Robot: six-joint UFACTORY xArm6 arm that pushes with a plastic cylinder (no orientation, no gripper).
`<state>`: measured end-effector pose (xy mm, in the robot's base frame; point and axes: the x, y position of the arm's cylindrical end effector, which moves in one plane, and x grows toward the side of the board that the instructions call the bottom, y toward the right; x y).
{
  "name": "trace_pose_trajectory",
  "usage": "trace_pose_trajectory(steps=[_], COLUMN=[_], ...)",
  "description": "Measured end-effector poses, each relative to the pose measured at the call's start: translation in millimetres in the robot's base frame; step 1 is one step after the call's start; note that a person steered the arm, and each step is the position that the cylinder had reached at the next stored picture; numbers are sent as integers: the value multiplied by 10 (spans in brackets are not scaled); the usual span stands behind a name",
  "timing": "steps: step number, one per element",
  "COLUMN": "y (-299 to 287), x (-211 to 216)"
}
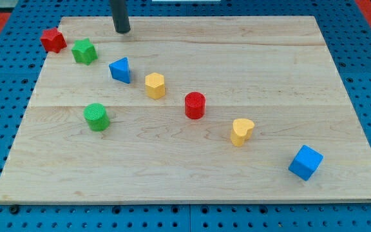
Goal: Place the red star at the top left corner of the board
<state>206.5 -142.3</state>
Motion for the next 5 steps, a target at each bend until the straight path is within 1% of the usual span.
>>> trace_pose_trajectory(steps=[1,2,3,4,5], y=[-282,-1199,-1617,-1623,-1623], x=[-151,-61,-80,-37,275])
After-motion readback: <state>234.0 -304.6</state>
